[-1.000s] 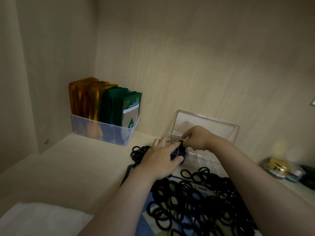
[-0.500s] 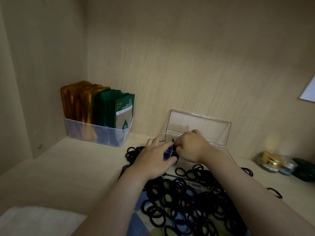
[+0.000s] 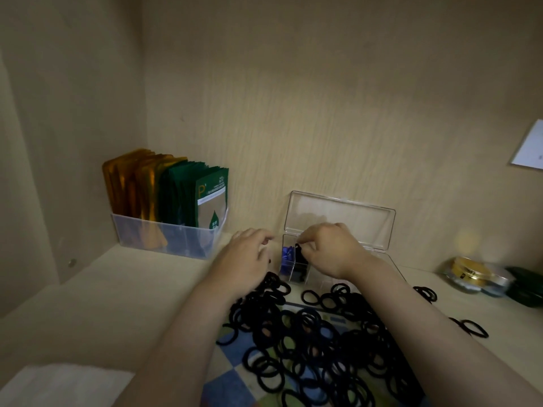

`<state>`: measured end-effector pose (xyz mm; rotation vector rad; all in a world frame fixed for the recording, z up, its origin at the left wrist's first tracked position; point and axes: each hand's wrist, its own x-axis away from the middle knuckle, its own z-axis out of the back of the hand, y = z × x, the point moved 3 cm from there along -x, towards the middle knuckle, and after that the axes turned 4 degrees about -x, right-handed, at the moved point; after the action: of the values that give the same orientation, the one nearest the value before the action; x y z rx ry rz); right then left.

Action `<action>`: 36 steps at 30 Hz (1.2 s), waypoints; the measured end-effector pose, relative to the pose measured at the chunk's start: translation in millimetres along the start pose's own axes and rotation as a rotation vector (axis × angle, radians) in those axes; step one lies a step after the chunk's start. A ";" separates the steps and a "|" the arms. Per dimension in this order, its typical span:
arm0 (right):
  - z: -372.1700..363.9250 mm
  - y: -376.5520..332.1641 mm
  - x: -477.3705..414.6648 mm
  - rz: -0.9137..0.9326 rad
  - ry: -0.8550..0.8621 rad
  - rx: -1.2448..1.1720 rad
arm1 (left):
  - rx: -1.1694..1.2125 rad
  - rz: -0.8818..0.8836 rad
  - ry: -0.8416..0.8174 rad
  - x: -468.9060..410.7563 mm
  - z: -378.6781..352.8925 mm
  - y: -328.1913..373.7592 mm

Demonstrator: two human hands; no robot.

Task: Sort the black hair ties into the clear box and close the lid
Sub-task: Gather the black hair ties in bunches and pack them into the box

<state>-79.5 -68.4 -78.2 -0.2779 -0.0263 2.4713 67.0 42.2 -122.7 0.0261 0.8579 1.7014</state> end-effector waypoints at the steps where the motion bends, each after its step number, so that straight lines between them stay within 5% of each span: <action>1: 5.9 -2.0 0.9 0.007 0.081 -0.040 | 0.012 0.028 0.018 -0.9 6.8 -5.0; 3: 13.0 -13.0 4.3 0.052 0.175 -0.144 | 0.013 0.081 0.038 -3.9 15.6 -17.7; 6: 6.8 -40.8 9.6 0.161 0.086 -0.190 | -0.010 0.140 0.024 -7.5 14.8 -38.2; 10: -18.0 -65.2 -0.3 0.306 0.088 0.023 | -0.039 0.186 -0.033 -5.4 13.3 -54.2; 19: -50.0 -78.4 -58.1 0.169 -0.214 0.419 | -0.230 0.296 -0.244 -11.5 7.1 -65.2; 26: -58.1 -96.4 -72.2 0.134 -0.353 0.123 | -0.381 0.307 -0.232 -5.7 14.7 -72.6; 36: -28.7 -84.1 -40.7 0.099 -0.113 -0.235 | -0.106 0.311 -0.143 0.9 25.7 -58.5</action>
<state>8.4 -27.8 -91.1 -0.2435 -0.3601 2.5811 126.9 59.8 -136.2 0.2171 0.6813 2.0067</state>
